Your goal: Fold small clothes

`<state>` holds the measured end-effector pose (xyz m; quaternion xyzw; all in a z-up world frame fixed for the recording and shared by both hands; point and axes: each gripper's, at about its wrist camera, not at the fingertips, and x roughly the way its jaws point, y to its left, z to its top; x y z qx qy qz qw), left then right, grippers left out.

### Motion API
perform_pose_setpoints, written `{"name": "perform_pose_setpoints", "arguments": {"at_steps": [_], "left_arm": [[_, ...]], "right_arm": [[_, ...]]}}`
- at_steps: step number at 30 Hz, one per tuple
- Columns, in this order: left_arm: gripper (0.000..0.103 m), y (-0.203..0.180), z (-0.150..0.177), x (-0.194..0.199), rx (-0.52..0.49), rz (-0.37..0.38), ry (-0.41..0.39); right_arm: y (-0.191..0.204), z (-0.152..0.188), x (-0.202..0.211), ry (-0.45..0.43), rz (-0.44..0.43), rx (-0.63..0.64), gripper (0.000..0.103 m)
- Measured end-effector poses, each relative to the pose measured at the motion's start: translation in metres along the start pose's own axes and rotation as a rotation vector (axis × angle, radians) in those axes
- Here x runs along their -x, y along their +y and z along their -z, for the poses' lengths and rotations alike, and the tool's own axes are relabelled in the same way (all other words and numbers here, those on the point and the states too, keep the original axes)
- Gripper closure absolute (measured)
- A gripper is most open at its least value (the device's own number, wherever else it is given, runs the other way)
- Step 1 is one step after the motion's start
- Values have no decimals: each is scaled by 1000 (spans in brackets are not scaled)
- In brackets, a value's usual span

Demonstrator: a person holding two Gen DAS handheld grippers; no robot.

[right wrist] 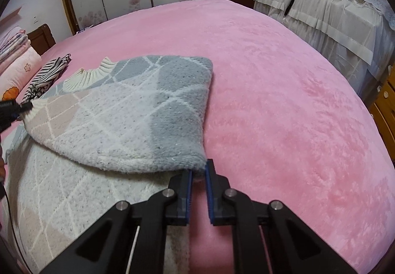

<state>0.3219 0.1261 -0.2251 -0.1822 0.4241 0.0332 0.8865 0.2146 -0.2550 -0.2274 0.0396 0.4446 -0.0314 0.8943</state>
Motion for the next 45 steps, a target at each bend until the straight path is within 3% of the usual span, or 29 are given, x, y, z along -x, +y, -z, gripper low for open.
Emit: {"name": "perform_pose_setpoints", "arguments": {"at_steps": [4, 13, 19, 21, 24, 26, 32, 36, 45], "left_arm": [[95, 7, 4, -8, 20, -2, 8], [95, -8, -12, 7, -31, 4, -79], [93, 0, -6, -18, -29, -68, -15], [87, 7, -2, -21, -16, -63, -6], [74, 16, -5, -15, 15, -64, -7], [73, 19, -9, -6, 21, -61, -14], [71, 4, -28, 27, -66, -27, -29], [66, -20, -35, 31, -143, -26, 5], [66, -54, -19, -6, -248, -32, 90]], "right_arm": [[4, 1, 0, -4, 21, 19, 94], [11, 2, 3, -8, 42, 45, 94], [14, 3, 3, 35, 35, 77, 92], [10, 3, 9, 48, 12, 80, 91], [3, 2, 23, 45, -16, 100, 77], [-2, 0, 33, 28, -40, 103, 66], [-22, -36, 53, -23, -102, 32, 49], [-27, -71, 37, -28, -94, 10, 47], [-27, -120, -52, 96, -138, -53, 47]]}}
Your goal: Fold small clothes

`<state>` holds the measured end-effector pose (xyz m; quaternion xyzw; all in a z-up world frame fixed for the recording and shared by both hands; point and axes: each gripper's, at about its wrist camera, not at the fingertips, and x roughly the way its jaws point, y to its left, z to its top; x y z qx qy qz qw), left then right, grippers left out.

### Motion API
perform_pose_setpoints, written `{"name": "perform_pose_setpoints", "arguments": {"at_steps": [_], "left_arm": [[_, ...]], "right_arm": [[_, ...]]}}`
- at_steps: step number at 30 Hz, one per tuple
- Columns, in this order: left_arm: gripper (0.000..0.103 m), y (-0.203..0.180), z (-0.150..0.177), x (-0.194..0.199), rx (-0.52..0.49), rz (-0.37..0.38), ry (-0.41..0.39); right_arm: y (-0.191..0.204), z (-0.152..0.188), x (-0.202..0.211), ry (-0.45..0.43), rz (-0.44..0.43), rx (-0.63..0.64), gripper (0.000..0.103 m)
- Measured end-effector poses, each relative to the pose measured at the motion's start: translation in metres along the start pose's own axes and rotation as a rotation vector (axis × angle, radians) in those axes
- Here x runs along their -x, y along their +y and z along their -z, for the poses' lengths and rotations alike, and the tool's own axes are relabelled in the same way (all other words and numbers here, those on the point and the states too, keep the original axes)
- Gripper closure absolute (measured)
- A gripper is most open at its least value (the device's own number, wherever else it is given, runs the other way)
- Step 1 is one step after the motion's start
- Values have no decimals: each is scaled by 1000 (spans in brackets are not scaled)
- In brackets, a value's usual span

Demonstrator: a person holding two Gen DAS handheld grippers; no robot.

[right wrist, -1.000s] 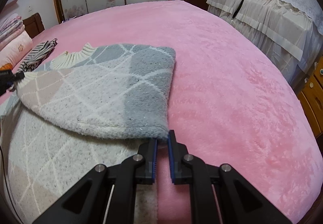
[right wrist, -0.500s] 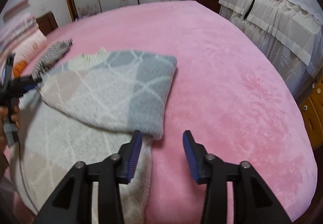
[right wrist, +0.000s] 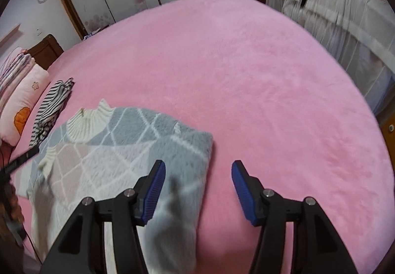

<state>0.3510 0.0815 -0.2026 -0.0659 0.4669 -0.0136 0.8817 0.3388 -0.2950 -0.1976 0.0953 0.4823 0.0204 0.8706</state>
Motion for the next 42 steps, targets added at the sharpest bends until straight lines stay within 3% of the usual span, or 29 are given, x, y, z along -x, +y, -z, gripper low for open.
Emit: {"name": "perform_pose_setpoints", "arguments": {"at_steps": [3, 4, 5, 9, 13, 21, 23, 25, 27, 28, 32, 37, 39, 42], "left_arm": [[66, 0, 4, -17, -1, -19, 36], [67, 1, 6, -23, 0, -32, 45], [70, 2, 7, -29, 0, -52, 48], [74, 2, 11, -39, -21, -99, 37], [74, -5, 16, -46, -76, -143, 27], [74, -5, 19, -47, -87, -148, 15], [74, -6, 19, -43, -89, -142, 13], [68, -7, 17, -36, -96, -138, 16], [44, -8, 18, -24, -95, -139, 5], [42, -7, 18, -18, -93, -140, -8], [42, -9, 27, 14, -85, -98, -53], [44, -11, 45, 21, -86, -100, -33], [59, -9, 50, 12, -76, -114, 5], [62, 2, 53, 1, -35, -115, 38]], "right_arm": [[0, -5, -17, 18, 2, -19, 47], [0, -5, -22, 19, 16, -18, 58], [2, -4, -28, 33, 36, -10, 89], [3, 2, -32, 22, 109, 9, 90], [-3, 8, -39, 26, 124, -10, 90], [12, 15, -40, 2, 211, 61, 89], [17, 16, -31, -10, 217, 71, 84], [21, 17, -18, -24, 224, 67, 77], [22, 18, -4, -34, 211, 62, 76], [24, 21, 7, -44, 197, 61, 76], [35, 35, 40, -74, 146, 72, 76], [59, 67, 59, -84, 83, 100, 76], [69, 82, 56, -81, 93, 119, 77], [67, 94, 41, -41, 126, 113, 83]]}}
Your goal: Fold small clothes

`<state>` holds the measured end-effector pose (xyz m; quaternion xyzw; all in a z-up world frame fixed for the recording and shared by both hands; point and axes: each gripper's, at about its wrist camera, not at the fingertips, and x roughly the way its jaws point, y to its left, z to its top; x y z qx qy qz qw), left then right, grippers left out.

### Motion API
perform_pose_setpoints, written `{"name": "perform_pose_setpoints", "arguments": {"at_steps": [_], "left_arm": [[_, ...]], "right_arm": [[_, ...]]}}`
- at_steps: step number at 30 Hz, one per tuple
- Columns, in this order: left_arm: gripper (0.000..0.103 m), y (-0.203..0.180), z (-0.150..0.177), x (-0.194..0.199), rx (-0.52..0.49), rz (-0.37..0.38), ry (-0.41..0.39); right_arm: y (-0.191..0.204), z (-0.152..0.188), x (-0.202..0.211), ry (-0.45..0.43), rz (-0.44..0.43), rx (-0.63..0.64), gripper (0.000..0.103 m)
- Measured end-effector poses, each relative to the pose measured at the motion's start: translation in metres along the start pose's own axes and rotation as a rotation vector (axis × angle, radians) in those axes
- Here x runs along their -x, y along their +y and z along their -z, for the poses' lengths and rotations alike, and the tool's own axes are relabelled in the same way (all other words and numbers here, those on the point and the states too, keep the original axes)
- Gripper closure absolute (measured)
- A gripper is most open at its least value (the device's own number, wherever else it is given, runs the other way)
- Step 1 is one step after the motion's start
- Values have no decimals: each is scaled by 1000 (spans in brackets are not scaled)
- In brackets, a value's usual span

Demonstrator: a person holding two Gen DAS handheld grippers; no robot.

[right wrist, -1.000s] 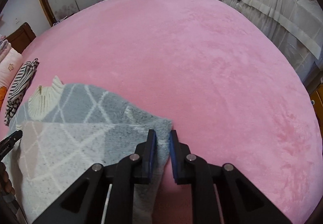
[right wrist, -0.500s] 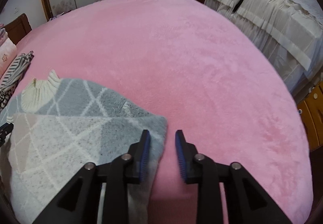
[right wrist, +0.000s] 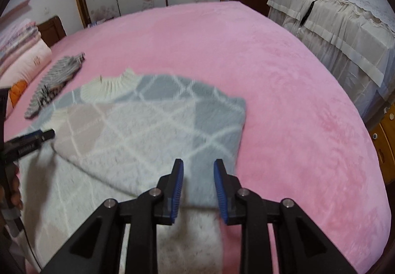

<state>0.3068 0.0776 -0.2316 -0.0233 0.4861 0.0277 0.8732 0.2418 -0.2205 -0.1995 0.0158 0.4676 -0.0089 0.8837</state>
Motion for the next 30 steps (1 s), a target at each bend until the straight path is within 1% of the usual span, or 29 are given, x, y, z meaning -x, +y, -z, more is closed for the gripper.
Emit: {"name": "perform_pose_setpoints", "arguments": {"at_steps": [2, 4, 7, 12, 17, 21, 25, 28, 30], "left_arm": [[62, 6, 1, -2, 27, 8, -1], [61, 9, 2, -5, 33, 7, 0], [58, 11, 4, -7, 33, 11, -3], [54, 15, 5, -7, 57, 19, -9], [47, 12, 4, 5, 54, -14, 7], [38, 11, 6, 25, 58, 11, -17], [32, 10, 15, 54, 64, 75, -39], [28, 5, 25, 84, 27, 81, -76], [23, 5, 30, 101, 20, 84, -92]], "right_arm": [[-6, 7, -10, 26, 30, -20, 87], [-14, 12, -17, 40, 37, -53, 90], [-19, 15, -18, 44, 36, -75, 91], [-17, 13, -12, 45, 44, -78, 91], [-17, 11, 7, 34, 14, -117, 91], [-10, 12, 28, 12, -6, -137, 90], [1, 17, 50, -7, -26, -141, 90], [11, 22, 65, -19, -44, -136, 90], [17, 23, 75, -28, -47, -129, 90]]}}
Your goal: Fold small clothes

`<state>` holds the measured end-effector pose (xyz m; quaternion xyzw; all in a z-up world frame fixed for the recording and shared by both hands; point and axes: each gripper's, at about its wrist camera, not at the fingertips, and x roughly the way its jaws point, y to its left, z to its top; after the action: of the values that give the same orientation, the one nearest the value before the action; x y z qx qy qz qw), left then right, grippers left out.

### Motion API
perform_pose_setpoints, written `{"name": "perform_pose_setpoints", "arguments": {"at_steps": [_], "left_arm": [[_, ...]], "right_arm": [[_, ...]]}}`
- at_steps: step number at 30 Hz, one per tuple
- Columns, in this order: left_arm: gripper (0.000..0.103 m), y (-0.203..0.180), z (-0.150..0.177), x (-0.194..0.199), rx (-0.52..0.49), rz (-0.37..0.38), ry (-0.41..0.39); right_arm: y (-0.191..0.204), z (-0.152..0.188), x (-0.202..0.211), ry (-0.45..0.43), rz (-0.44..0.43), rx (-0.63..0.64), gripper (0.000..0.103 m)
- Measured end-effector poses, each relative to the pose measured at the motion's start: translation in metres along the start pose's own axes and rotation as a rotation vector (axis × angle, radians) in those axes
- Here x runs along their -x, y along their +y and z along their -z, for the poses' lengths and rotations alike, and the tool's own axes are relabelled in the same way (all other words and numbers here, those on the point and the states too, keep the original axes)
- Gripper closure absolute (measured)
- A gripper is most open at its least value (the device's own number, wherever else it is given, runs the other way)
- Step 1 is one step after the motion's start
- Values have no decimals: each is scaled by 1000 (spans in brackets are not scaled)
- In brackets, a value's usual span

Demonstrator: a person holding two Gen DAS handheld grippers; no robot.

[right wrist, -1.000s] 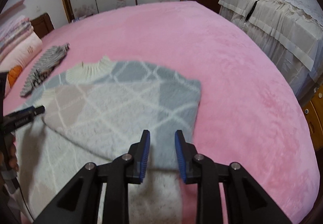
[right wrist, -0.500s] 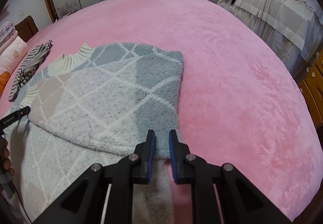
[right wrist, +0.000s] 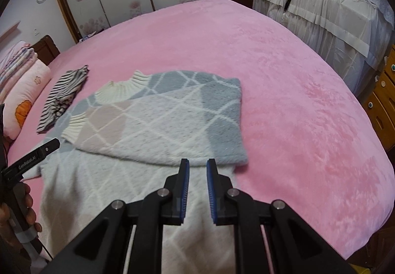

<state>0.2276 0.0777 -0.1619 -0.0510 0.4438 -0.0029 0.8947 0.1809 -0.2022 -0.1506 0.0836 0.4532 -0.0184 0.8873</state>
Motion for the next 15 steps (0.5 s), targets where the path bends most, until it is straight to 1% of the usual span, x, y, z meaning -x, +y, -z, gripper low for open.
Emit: {"name": "perform_pose_setpoints", "arguments": {"at_steps": [1, 2, 3, 5, 7, 10, 12, 15], "left_arm": [[22, 0, 3, 10, 3, 1, -11], [19, 1, 7, 24, 9, 13, -27], [14, 2, 10, 33, 12, 18, -37], [11, 5, 16, 53, 21, 18, -65], [11, 11, 21, 72, 26, 28, -88], [11, 22, 23, 89, 34, 31, -83], [11, 37, 24, 100, 39, 25, -68], [11, 63, 23, 113, 67, 17, -75]], "right_arm": [[3, 1, 4, -3, -2, 4, 90], [7, 2, 8, -7, -2, 12, 90], [13, 3, 13, -10, 0, 25, 90], [22, 3, 21, -14, -4, 47, 90], [31, 3, 30, -20, -13, 63, 90], [51, 2, 43, -39, -36, 99, 90], [69, 0, 53, -56, -58, 132, 90], [100, -2, 64, -74, -95, 183, 89]]}}
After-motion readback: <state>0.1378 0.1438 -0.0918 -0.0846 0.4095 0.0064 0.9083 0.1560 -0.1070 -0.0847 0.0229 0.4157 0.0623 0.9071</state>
